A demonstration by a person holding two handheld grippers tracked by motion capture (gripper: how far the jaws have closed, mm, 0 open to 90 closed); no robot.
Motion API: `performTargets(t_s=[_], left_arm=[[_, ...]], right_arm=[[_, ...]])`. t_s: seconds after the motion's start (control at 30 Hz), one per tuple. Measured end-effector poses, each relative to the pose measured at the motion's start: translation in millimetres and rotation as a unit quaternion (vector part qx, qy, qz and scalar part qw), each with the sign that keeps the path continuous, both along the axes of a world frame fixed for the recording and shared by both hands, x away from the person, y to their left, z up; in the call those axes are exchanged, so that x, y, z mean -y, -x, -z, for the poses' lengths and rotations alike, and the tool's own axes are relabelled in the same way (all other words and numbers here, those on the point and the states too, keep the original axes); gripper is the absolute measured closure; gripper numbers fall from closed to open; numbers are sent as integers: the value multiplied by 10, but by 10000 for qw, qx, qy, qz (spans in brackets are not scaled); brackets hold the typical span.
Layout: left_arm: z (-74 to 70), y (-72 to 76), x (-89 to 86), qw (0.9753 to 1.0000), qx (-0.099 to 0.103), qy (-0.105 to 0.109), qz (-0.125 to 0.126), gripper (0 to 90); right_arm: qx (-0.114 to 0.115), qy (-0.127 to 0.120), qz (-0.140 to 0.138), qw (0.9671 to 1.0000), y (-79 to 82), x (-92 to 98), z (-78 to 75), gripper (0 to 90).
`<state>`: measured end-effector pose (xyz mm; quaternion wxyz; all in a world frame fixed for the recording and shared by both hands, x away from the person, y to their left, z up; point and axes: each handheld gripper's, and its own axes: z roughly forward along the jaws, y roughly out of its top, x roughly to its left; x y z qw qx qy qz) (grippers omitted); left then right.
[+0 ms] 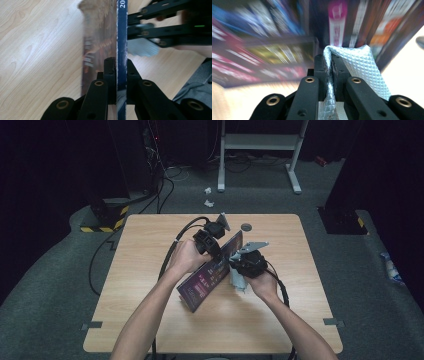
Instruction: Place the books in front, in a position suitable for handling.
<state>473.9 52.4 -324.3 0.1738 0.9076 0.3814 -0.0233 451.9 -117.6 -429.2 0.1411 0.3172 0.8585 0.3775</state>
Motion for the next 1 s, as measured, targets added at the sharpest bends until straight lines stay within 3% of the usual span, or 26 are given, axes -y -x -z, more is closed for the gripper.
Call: performTargets(t_s=[0.13, 0.27, 0.4, 0.77, 0.87, 1.0], left_arm=[[-50, 29, -7, 10000, 14, 58, -6, 834], [-50, 27, -11, 10000, 35, -11, -1, 834], [-1, 13, 18, 10000, 1, -97, 9, 834], [63, -15, 128, 9997, -52, -223, 77, 834], [24, -27, 125, 9998, -59, -185, 108, 834], [-26, -16, 104, 9999, -21, -96, 43, 834]], right_arm=[[-205, 150, 70, 9997, -62, -27, 156, 843], [-308, 265, 106, 9991, -73, -32, 159, 844], [-343, 343, 90, 9988, -30, -20, 5, 844], [-32, 153, -184, 9997, 140, -56, -802, 845], [24, 207, -204, 9996, 156, -67, -839, 845], [-170, 219, -148, 9995, 139, -44, -676, 845]])
